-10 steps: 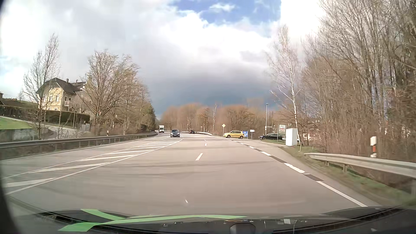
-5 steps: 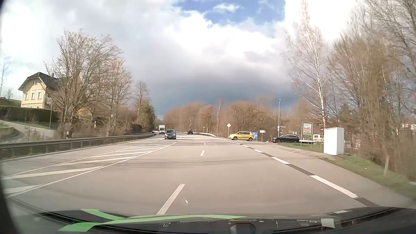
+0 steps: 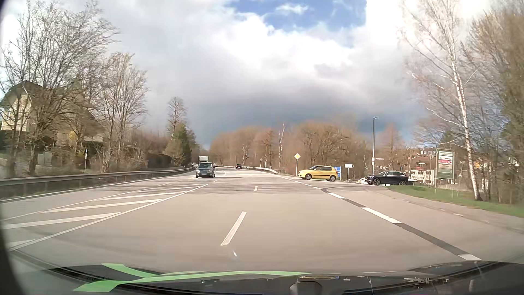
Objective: Follow the waypoints while adhering to traffic rules and regulations
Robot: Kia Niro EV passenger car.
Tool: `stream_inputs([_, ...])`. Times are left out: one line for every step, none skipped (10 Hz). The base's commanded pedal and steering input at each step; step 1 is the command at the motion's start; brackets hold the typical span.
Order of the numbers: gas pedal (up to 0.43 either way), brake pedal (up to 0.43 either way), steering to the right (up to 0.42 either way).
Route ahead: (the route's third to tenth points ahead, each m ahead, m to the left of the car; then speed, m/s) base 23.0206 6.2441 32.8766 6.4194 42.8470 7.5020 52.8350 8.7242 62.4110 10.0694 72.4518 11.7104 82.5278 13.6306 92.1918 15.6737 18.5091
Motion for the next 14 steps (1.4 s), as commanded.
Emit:
stream_inputs([0.177, 0.000, -0.015])
stream_inputs([0.177, 0.000, -0.015])
stream_inputs([0.177, 0.000, -0.015])
stream_inputs([0.177, 0.000, -0.015])
stream_inputs([0.177, 0.000, -0.015])
stream_inputs([0.177, 0.000, -0.016])
stream_inputs([0.177, 0.000, -0.016])
stream_inputs([0.177, 0.000, -0.016])
stream_inputs([0.177, 0.000, -0.017])
stream_inputs([0.177, 0.000, -0.019])
stream_inputs([0.177, 0.000, -0.020])
stream_inputs([0.177, 0.000, -0.020])
stream_inputs([0.177, 0.000, -0.020])
stream_inputs([0.177, 0.000, -0.020])
